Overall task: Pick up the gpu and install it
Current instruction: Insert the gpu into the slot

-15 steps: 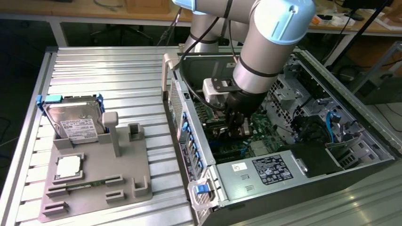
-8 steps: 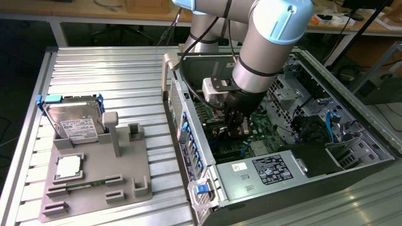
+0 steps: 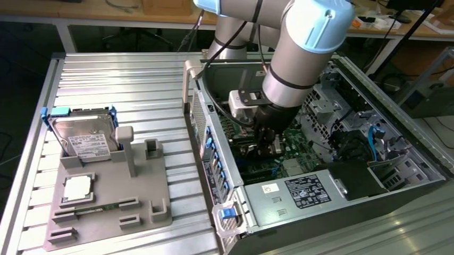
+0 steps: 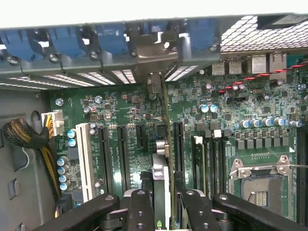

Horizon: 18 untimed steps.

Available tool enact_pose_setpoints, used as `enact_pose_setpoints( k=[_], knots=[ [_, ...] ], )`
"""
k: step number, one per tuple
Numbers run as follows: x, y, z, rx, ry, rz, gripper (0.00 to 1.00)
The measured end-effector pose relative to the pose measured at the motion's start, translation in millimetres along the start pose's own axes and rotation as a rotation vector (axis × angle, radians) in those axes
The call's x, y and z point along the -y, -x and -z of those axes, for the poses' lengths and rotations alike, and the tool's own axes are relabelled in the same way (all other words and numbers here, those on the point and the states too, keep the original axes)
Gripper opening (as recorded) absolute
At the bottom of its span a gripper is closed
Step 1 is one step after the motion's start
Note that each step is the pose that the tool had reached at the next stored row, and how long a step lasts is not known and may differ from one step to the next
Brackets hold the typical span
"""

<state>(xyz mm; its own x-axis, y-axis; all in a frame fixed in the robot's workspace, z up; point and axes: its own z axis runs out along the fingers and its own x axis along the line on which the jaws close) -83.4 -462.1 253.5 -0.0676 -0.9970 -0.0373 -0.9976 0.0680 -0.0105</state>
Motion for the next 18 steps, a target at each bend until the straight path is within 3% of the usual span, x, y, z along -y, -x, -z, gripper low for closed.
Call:
enact_pose_setpoints(
  k=[8, 13, 15, 18],
  knots=[
    [-0.3, -0.9, -6.2, -0.0004, -0.0010, 0.000, 0.27],
    [-0.2, -0.5, -3.1, 0.0019, -0.0018, 0.000, 0.27],
    [-0.2, -0.8, -2.0, -0.0008, -0.0010, 0.000, 0.27],
    [-0.4, -0.7, -2.0, -0.0004, -0.0009, 0.000, 0.27]
  ],
)
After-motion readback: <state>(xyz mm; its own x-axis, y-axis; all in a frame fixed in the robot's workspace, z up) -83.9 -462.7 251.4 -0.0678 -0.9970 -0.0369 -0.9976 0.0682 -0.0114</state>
